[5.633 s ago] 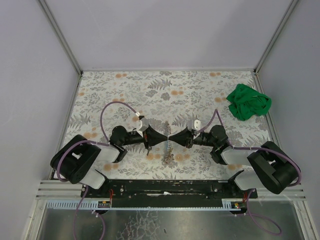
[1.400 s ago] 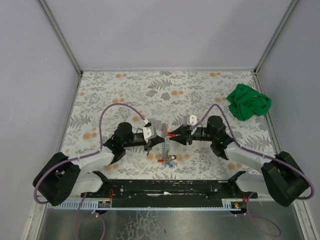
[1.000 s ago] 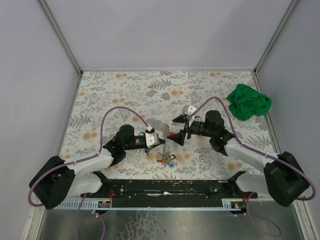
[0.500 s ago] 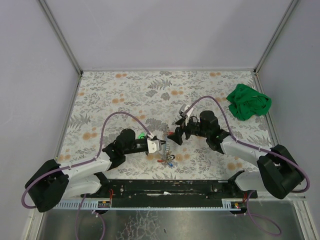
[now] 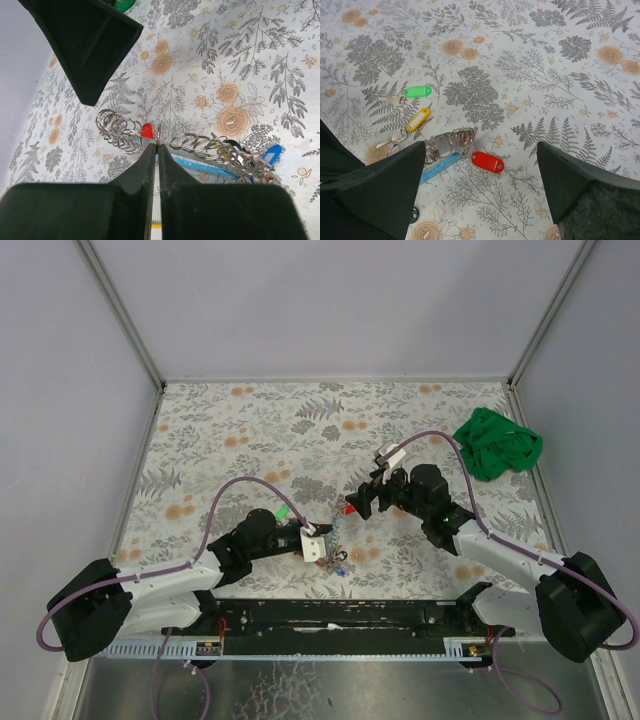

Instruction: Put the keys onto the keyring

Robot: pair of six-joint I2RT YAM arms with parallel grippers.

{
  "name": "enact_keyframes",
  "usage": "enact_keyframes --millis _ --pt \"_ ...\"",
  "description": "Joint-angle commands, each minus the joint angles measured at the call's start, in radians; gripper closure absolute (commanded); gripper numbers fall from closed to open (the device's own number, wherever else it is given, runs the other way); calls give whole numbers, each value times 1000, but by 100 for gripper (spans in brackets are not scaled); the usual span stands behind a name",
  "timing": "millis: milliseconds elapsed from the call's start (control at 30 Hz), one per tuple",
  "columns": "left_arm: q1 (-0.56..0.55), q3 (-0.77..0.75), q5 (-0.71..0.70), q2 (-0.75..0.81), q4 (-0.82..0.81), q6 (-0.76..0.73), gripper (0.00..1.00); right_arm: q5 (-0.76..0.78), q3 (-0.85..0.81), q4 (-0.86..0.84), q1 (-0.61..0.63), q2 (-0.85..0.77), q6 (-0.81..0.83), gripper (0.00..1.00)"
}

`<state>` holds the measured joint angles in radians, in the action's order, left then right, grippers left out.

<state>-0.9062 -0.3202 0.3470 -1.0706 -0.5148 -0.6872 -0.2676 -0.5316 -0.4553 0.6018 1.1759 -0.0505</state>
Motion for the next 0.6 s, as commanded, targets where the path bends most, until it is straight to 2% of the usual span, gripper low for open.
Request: enact_keyframes --millis 0,133,367,567 --pt "-13 18 -53 29 -91 -39 100 52 -3 2 -4 -35 -26 1" --pt "-13 33 -53 32 -128 -29 100 40 43 -63 -3 -53 -21 1" --pt "4 72 -31 -7 -246 44 100 -96 9 -54 -4 -17 57 0" --pt "100 101 133 -50 -374 199 100 -158 -73 4 -3 34 98 8"
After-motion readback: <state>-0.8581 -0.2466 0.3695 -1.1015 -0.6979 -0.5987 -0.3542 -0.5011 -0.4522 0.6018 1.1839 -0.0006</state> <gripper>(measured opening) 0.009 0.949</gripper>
